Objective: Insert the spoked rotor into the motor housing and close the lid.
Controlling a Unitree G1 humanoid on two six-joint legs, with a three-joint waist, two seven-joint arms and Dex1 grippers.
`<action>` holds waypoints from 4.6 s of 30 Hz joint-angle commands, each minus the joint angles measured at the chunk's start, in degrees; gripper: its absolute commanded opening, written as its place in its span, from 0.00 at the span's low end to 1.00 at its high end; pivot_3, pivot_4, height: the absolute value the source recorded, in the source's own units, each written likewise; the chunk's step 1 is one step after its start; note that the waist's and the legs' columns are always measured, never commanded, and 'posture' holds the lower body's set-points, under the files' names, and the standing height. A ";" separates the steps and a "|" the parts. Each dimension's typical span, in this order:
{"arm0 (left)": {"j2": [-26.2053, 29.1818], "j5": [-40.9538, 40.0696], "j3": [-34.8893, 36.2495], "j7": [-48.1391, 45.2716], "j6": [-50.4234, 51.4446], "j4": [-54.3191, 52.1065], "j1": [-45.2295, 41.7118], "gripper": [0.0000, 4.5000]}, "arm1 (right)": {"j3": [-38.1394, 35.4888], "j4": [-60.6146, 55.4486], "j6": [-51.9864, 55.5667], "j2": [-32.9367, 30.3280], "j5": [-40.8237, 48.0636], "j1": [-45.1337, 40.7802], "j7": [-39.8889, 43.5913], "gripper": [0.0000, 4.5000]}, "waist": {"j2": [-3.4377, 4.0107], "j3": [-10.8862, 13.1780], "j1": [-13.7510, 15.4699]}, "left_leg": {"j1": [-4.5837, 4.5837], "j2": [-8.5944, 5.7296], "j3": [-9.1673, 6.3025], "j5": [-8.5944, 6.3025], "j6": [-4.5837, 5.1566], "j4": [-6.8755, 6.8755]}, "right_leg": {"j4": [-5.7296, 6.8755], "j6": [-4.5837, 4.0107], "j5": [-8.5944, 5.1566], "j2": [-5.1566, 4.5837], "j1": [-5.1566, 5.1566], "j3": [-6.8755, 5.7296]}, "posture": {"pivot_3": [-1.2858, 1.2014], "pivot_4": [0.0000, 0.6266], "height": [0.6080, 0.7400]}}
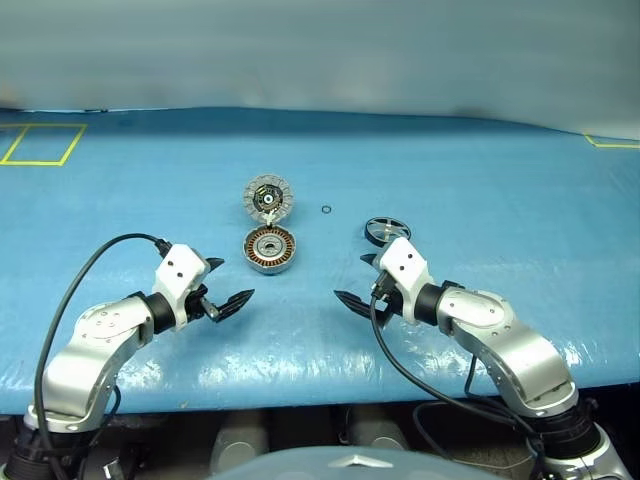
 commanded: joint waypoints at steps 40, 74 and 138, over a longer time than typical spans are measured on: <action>2.42 2.12 -3.84 -4.32 -1.82 3.90 -7.42 1.00 | 0.74 -1.27 -2.00 1.19 -1.49 0.33 -0.75 0.99 | 0.00 0.00 0.16 | 0.01 -0.10 -0.03 0.00 0.00 0.11 | 0.03 0.10 0.07 0.05 0.09 -0.04 | 0.52 0.24 1.00; 3.18 23.07 -29.28 -43.39 -27.06 47.57 -52.40 1.00 | 2.40 -2.10 -4.13 6.47 -2.82 4.32 -5.21 0.99 | 0.00 0.00 0.58 | -0.20 -0.17 -0.24 0.00 0.01 0.39 | 0.29 0.25 0.16 0.19 0.00 -0.22 | 0.52 0.24 1.00; -4.15 35.71 -32.90 -46.57 -29.21 49.21 -52.96 0.45 | 3.13 -2.72 -3.58 8.08 -2.90 5.90 -6.51 1.00 | 0.08 -0.07 0.51 | -0.11 -0.20 -0.52 0.03 -0.02 0.61 | 0.61 0.18 0.11 0.19 0.15 -0.42 | 0.52 0.24 1.00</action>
